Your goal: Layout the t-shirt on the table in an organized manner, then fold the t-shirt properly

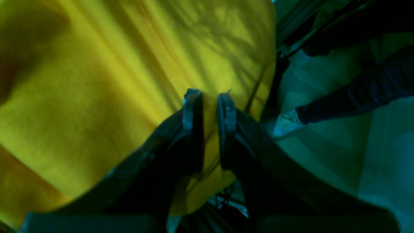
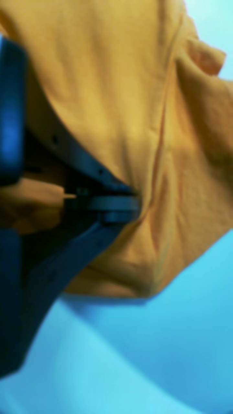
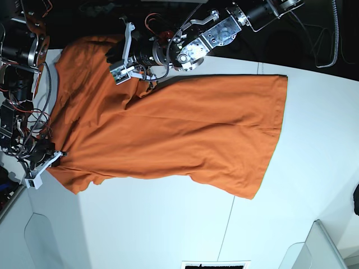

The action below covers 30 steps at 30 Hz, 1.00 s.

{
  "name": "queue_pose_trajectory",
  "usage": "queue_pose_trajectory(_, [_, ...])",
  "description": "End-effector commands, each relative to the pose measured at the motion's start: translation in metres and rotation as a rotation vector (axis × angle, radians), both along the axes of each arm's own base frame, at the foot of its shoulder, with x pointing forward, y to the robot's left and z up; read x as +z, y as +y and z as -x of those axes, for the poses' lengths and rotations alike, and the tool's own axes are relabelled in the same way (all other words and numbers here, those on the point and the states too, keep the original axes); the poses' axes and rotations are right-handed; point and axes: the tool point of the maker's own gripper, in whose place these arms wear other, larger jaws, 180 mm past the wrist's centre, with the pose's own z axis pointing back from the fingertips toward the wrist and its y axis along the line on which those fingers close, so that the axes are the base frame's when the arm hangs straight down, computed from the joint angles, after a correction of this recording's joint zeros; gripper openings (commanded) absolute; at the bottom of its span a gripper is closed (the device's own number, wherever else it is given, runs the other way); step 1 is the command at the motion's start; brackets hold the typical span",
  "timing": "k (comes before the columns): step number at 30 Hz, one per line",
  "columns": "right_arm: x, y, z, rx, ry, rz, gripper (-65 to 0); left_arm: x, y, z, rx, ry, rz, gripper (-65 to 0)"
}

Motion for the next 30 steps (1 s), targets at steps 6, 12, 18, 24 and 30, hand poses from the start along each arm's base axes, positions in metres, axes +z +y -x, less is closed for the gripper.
queue_pose_trajectory(6, [0.034, 0.000, -0.023, -0.004, -0.112, -0.049, -65.0, 0.033, -0.016, 0.004, -0.075, -0.038, 0.079, -54.7])
queue_pose_trajectory(12, [0.062, 0.014, -0.032, 0.025, -0.164, -0.100, -65.0, 0.063, -0.019, -0.023, -0.074, -0.134, 0.119, -54.7])
queue_pose_trajectory(18, [0.081, 0.048, -0.014, 0.146, -0.155, -0.191, -65.0, 0.095, 0.001, -0.097, 0.066, -0.217, 0.157, -54.7])
queue_pose_trajectory(24, [0.038, 0.070, 0.046, 0.211, -0.036, -0.249, -65.0, 0.116, 0.092, -0.208, 0.419, -0.321, 0.149, -54.7])
queue_pose_trajectory(30, [0.007, 0.080, 0.101, 0.238, 0.031, -0.250, -65.0, 0.072, 0.197, -0.283, 0.681, -0.279, 0.023, -54.7])
